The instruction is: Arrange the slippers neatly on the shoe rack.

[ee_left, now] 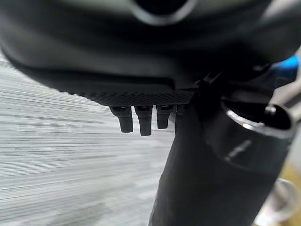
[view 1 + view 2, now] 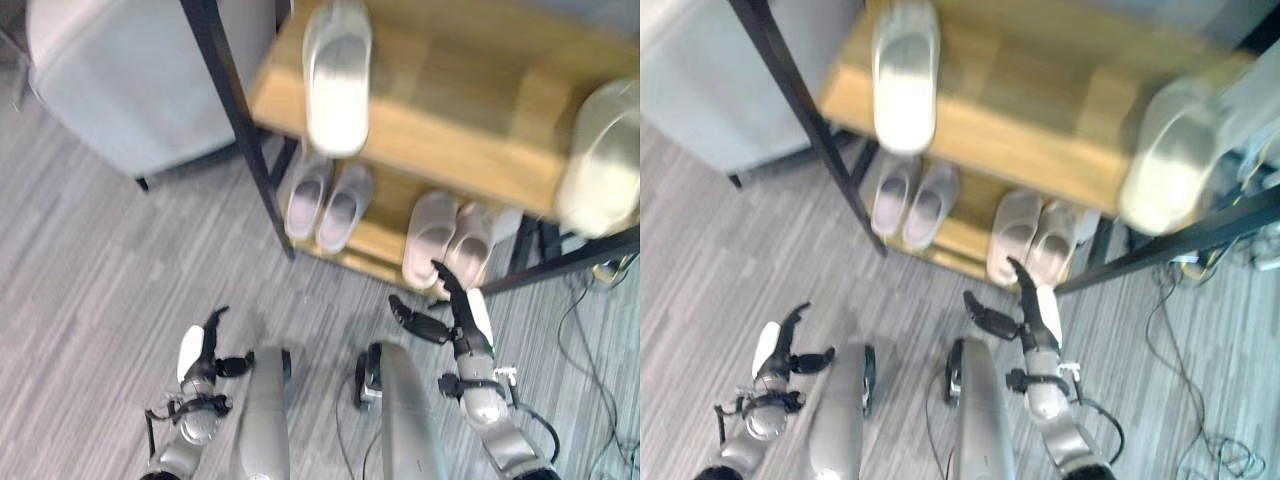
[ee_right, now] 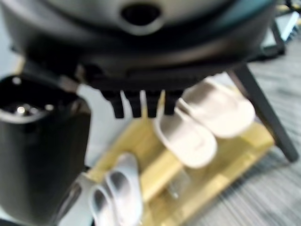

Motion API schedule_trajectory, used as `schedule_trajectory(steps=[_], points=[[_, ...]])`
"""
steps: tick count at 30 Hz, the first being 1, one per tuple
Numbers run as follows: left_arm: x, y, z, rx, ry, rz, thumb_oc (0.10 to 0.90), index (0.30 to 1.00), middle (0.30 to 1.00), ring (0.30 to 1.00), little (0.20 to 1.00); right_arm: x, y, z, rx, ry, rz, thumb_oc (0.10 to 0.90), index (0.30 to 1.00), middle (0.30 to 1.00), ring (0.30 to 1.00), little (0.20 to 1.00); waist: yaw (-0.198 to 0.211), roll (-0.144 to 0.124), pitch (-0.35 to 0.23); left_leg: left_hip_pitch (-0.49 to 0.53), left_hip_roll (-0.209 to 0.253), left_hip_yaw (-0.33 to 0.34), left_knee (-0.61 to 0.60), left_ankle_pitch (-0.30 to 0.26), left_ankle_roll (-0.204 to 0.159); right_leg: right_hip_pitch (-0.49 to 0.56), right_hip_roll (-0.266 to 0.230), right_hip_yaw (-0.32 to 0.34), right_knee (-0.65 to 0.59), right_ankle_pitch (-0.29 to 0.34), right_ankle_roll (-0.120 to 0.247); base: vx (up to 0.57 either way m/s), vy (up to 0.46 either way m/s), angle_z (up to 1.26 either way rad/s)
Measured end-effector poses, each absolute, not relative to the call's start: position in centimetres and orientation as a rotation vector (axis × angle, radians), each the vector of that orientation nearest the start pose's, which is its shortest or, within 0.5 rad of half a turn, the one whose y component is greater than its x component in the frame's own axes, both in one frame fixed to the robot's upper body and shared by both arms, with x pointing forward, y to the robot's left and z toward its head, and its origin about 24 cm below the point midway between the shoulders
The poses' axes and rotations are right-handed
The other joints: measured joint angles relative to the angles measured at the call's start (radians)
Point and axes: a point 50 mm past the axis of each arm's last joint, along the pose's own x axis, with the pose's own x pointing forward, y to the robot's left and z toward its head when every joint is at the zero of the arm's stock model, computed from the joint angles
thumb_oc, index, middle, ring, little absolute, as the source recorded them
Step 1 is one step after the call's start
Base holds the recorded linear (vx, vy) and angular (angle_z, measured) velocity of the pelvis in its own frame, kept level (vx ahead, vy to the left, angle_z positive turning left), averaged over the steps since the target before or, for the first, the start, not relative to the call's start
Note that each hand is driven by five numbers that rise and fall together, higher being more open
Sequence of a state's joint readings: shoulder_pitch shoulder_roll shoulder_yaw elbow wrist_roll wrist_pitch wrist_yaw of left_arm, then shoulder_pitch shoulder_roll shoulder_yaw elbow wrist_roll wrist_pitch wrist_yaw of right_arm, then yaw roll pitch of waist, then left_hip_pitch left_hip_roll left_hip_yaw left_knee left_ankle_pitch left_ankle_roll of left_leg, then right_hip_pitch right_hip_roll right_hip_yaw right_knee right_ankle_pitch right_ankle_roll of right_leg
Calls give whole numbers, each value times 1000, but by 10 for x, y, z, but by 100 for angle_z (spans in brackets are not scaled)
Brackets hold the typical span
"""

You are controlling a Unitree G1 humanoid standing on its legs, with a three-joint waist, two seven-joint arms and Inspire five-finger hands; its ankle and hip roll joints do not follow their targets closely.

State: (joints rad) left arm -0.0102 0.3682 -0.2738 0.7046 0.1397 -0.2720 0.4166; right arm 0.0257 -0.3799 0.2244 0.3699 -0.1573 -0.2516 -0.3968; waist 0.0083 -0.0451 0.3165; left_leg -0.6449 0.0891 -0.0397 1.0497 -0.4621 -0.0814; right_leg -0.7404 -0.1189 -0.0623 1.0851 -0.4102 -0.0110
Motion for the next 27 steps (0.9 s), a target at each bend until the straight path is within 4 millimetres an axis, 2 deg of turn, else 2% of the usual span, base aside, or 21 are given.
schedule_trajectory(steps=[2, 3, 4, 6, 7, 8, 9, 10, 13, 15, 17, 19, 24, 27], points=[[193, 221, -84, 614, 413, 82, 800, 900, 900, 900, 900, 215, -211, -40, -593, 196, -106, 800, 900, 900, 900, 900, 1, -2, -41, 145, 3, 5, -150, 42, 5, 132, 10, -5, -135, 32, 9, 245, -29, -15], [190, 220, -87, 618, 433, 52, 800, 900, 900, 900, 900, 211, -213, -47, -599, 234, -99, 800, 900, 900, 900, 900, 0, 0, -47, 188, 4, 7, -197, 61, 2, 171, 10, -11, -176, 49, 10, 228, -28, 0], [185, 216, -92, 629, 451, 1, 800, 900, 900, 900, 900, 200, -216, -57, -604, 289, -94, 800, 900, 900, 900, 900, -5, 3, -78, 226, 1, 6, -263, 83, 2, 209, 10, -14, -234, 63, 9, 140, -17, 4], [176, 212, -102, 652, 506, -66, 800, 900, 900, 900, 900, 187, -217, -77, -611, 399, -81, 800, 900, 900, 900, 900, -9, -1, -89, 322, 0, 21, -386, 140, 2, 293, 12, -16, -333, 103, 16, 164, 7, 0], [169, 209, -105, 656, 520, -94, 800, 900, 900, 900, 900, 177, -220, -83, -622, 442, -71, 800, 900, 900, 900, 900, -18, 6, -112, 335, 0, 22, -420, 153, 16, 312, 12, -18, -368, 112, 15, 300, 48, -20], [156, 204, -118, 672, 606, -142, 800, 900, 900, 900, 900, 157, -224, -106, -622, 584, -71, 800, 900, 900, 900, 900, -21, 20, -127, 487, 2, 49, -609, 224, -1, 435, 30, -16, -520, 171, 26, 265, 46, -16], [147, 201, -125, 685, 641, -181, 800, 900, 900, 900, 900, 145, -227, -117, -625, 661, -77, 800, 900, 900, 900, 900, -23, 29, -159, 544, 1, 52, -705, 263, 8, 488, 31, -21, -596, 197, 30, 174, 5, -10], [140, 196, -130, 691, 660, -218, 800, 900, 900, 900, 900, 129, -233, -126, -624, 737, -87, 800, 900, 900, 900, 900, -23, 39, -195, 589, 1, 53, -783, 292, 10, 521, 32, -28, -648, 214, 32, 105, -22, 9], [128, 193, -141, 686, 738, -226, 800, 900, 900, 900, 900, 108, -235, -139, -610, 861, -59, 800, 900, 900, 900, 900, -20, 49, -249, 691, 0, 60, -942, 366, 22, 603, 42, -33, -764, 262, 39, 69, -19, -1], [123, 193, -147, 672, 799, -205, 800, 900, 900, 900, 900, 103, -233, -144, -586, 902, -63, 800, 900, 900, 900, 900, -20, 50, -268, 726, -1, 59, -991, 395, 24, 642, 46, -43, -815, 282, 43, 33, -18, 9], [118, 190, -150, 650, 835, -193, 800, 900, 900, 900, 900, 101, -228, -147, -532, 921, -72, 800, 900, 900, 900, 900, -15, 43, -292, 730, -1, 57, -1006, 396, 25, 646, 44, -45, -833, 288, 47, 19, -28, 6], [115, 190, -153, 612, 870, -162, 800, 900, 900, 900, 900, 95, -225, -151, -503, 955, -79, 800, 900, 900, 900, 900, 5, 47, -318, 740, 1, 60, -1037, 408, 30, 653, 47, -44, -864, 308, 50, 0, 0, 0], [110, 182, -155, 786, 838, -346, 800, 900, 900, 900, 900, 93, -229, -151, -509, 975, -70, 800, 900, 900, 900, 900, 5, 76, -335, 765, -7, 64, -1079, 432, 41, 705, 46, -43, -966, 361, 69, -2, -3, -1], [110, 179, -156, 809, 834, -375, 800, 900, 900, 900, 900, 89, -230, -152, -497, 993, -68, 800, 900, 900, 900, 900, 5, 84, -339, 772, -7, 65, -1094, 442, 42, 741, 51, -43, -1038, 403, 72, -12, -8, -1]])
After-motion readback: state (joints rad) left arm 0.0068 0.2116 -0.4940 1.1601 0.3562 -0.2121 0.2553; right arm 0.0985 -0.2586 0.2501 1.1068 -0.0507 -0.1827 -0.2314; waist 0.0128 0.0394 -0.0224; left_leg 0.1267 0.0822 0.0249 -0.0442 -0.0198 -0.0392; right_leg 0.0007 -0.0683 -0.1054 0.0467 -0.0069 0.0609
